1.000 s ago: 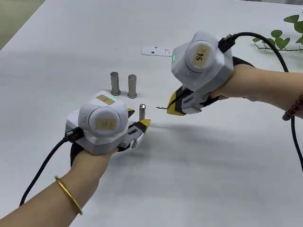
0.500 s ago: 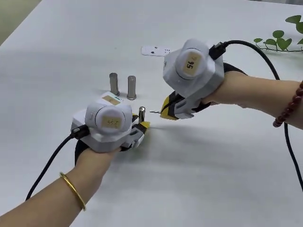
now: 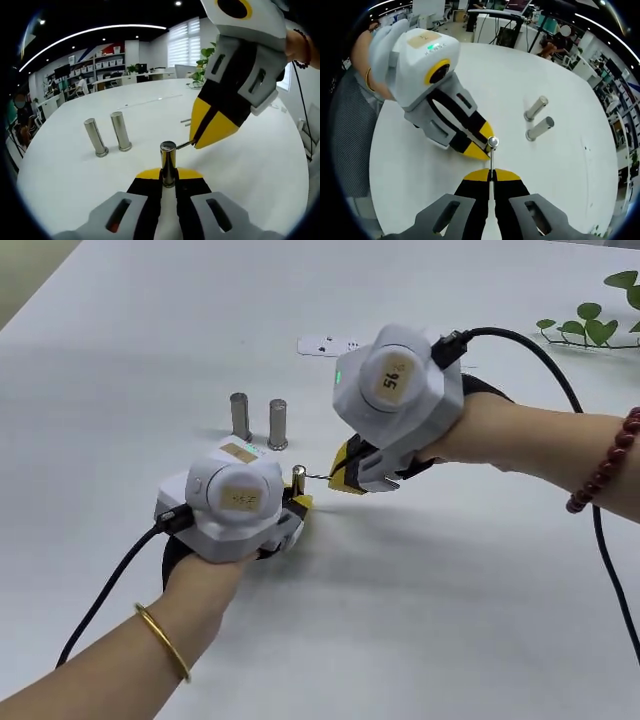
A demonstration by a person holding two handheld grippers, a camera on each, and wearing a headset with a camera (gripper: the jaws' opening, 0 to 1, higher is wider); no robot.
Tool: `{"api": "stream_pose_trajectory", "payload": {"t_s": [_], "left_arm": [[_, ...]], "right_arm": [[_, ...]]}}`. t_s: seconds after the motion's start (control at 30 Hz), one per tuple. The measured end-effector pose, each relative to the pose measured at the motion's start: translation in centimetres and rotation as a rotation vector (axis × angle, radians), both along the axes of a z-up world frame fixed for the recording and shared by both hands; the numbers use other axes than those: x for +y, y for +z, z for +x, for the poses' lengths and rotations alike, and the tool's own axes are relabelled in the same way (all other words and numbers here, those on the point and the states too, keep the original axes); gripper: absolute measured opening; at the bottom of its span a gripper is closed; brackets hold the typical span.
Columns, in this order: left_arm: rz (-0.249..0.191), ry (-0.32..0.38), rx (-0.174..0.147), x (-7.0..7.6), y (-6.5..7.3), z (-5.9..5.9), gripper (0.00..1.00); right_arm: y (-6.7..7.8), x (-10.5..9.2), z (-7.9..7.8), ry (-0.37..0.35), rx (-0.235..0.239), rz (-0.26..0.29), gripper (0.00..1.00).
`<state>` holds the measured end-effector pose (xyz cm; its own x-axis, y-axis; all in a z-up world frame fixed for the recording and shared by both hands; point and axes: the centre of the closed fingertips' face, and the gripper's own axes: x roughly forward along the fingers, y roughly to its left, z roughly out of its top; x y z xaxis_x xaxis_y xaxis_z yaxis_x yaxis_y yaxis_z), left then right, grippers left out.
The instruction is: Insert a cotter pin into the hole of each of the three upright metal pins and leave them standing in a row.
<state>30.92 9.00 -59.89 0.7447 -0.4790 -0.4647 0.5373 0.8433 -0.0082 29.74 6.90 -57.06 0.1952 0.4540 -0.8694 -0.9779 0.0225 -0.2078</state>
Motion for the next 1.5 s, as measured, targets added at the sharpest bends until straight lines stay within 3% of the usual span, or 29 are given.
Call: {"api": "stream_pose_trajectory", "payload": {"t_s": [0.77, 1.1, 1.33, 1.5], "left_arm": [[0.003, 0.001, -0.008, 0.0, -0.1, 0.0, 0.06], [0.008, 0.0, -0.016, 0.0, -0.1, 0.0, 0.05], [0.02, 0.007, -0.02, 0.0, -0.1, 0.1, 0.05], [0.014, 0.015, -0.016, 0.1, -0.1, 0.2, 0.05]], "right_arm": [[0.1, 1.1, -0.2, 0.053, -0.039, 0.002, 0.0], [0.5, 2.1, -0.7, 0.07, -0.046, 0.037, 0.0], [0.8, 2.7, -0.8, 0.116, -0.106, 0.024, 0.02], [1.7, 2.8, -0.8, 0.118, -0.117, 0.045, 0.07]]}}
